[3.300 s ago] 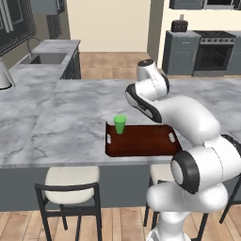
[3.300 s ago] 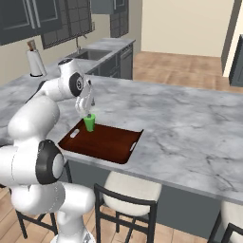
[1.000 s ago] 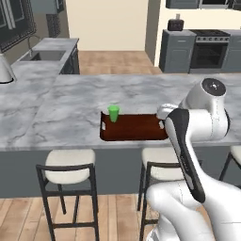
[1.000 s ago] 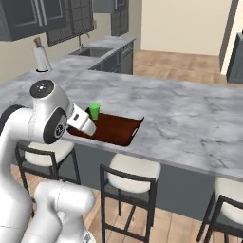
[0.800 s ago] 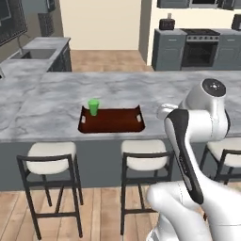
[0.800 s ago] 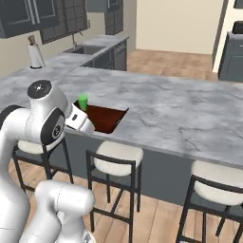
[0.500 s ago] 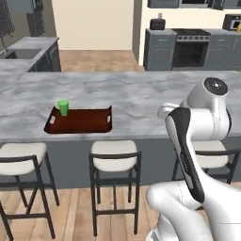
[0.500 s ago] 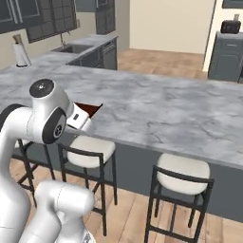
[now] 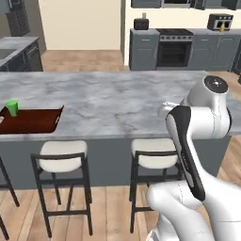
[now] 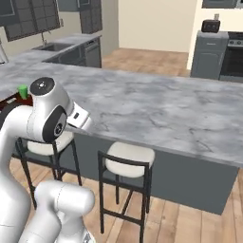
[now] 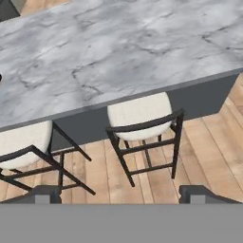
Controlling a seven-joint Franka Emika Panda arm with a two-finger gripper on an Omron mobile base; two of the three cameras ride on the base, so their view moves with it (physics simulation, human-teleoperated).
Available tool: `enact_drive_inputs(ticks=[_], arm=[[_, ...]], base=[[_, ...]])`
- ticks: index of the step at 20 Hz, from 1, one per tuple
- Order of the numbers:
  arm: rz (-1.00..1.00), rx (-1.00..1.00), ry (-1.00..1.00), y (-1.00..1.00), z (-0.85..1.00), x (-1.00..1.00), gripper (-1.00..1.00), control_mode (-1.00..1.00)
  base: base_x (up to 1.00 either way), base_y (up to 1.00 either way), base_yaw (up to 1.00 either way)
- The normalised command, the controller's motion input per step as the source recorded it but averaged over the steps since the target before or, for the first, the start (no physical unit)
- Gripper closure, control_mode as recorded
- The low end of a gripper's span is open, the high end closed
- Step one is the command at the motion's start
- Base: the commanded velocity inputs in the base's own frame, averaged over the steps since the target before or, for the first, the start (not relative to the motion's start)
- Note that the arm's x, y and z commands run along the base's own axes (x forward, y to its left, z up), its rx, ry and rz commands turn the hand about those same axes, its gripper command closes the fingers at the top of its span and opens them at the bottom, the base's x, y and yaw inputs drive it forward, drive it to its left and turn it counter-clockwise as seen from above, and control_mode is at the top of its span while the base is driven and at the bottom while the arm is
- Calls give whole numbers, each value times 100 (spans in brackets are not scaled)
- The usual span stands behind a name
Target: There is a tray on the dining counter. Grab the cup, mug, and pitcher and place them on the tray. The pitcher may be placed next to the tray if it cannot fit the tray.
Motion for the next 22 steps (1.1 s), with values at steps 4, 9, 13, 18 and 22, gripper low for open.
enact_drive_inputs(ticks=[4,9,13,18,22], arm=[[0,0,0,0,0,0,-100,100],[0,0,0,0,0,0,-100,100],[0,0,0,0,0,0,-100,100],[0,0,0,0,0,0,-100,100],[0,0,0,0,0,0,-100,100]], base=[[-5,-100,0],[0,-100,0],[3,-100,0],[13,-100,0],[0,-100,-1]])
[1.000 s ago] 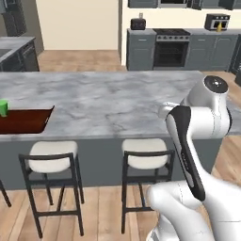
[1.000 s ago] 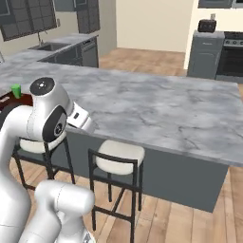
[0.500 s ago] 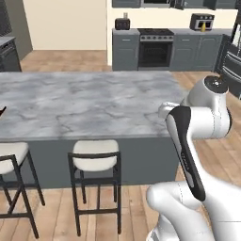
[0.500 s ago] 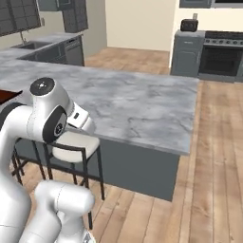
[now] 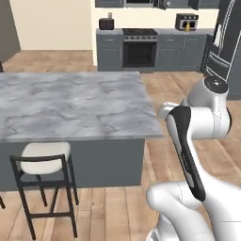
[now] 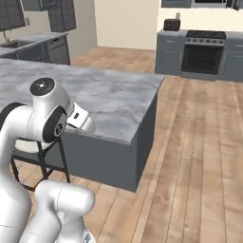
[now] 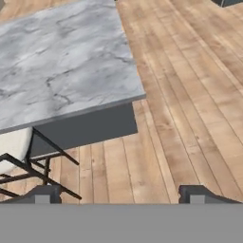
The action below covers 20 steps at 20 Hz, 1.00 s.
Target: There is a tray on the dining counter. Grab the cup, mug, and pitcher and place them on the tray. The pitcher may be placed next to the tray if it cannot fit the tray.
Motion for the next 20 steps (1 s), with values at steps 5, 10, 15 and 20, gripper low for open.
enact_drive_inputs(ticks=[5,10,15,20], arm=[[0,0,0,0,0,0,-100,100],[0,0,0,0,0,0,-100,100],[0,0,0,0,0,0,-100,100],[0,0,0,0,0,0,-100,100]], base=[[23,-100,-23],[42,-100,-22],[100,-100,-1],[100,-94,10]])
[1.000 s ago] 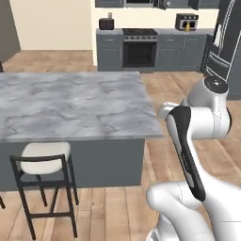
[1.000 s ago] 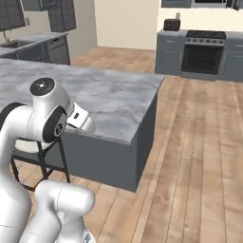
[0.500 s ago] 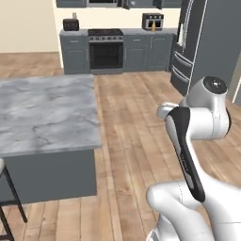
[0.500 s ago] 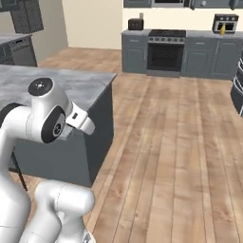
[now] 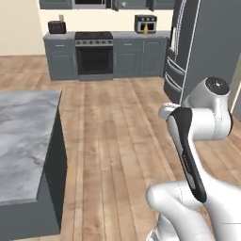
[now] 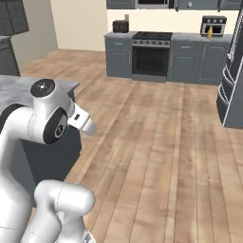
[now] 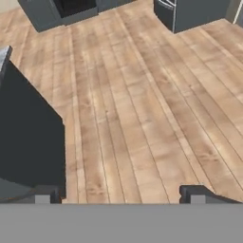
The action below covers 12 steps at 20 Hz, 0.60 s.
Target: There is a tray on the dining counter. Grab the cup, mug, and pitcher and place them on the tray. The pitcher may be placed next to the tray if it cannot fit the tray.
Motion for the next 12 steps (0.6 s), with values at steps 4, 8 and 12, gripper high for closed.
enact_drive_inputs(ticks=[4,8,12], arm=[[0,0,0,0,0,0,-100,100],[0,0,0,0,0,0,-100,100],[0,0,0,0,0,0,-100,100]], base=[[100,-77,13],[100,-18,1],[100,-16,0]])
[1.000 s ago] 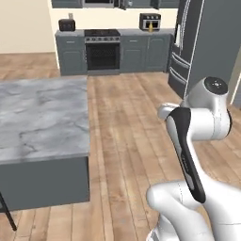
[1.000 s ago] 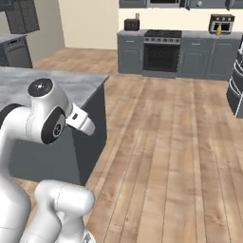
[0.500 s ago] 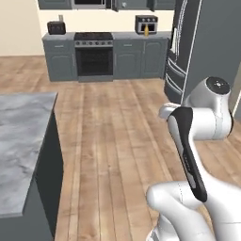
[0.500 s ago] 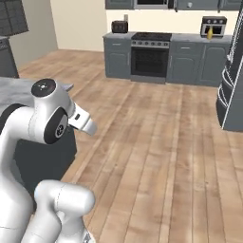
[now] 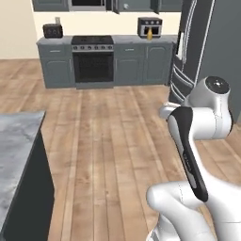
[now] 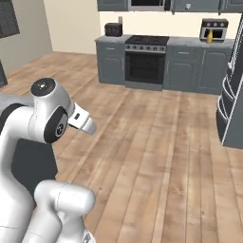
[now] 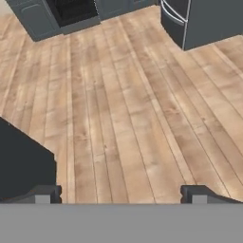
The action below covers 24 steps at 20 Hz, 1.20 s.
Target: There is a tray on the dining counter. Grab the cup, mug, and pitcher and place them on the tray. The pitcher may be placed next to the tray if it cannot fit the tray.
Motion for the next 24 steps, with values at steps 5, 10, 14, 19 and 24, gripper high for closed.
enact_drive_inputs(ticks=[5,10,14,19,24], arm=[[0,0,0,0,0,0,-100,100],[0,0,0,0,0,0,-100,100],[0,0,0,0,0,0,-100,100],[0,0,0,0,0,0,-100,100],[0,0,0,0,0,0,-100,100]], base=[[100,-47,4],[100,-78,16],[100,-98,17],[100,-73,7],[100,-15,-32]])
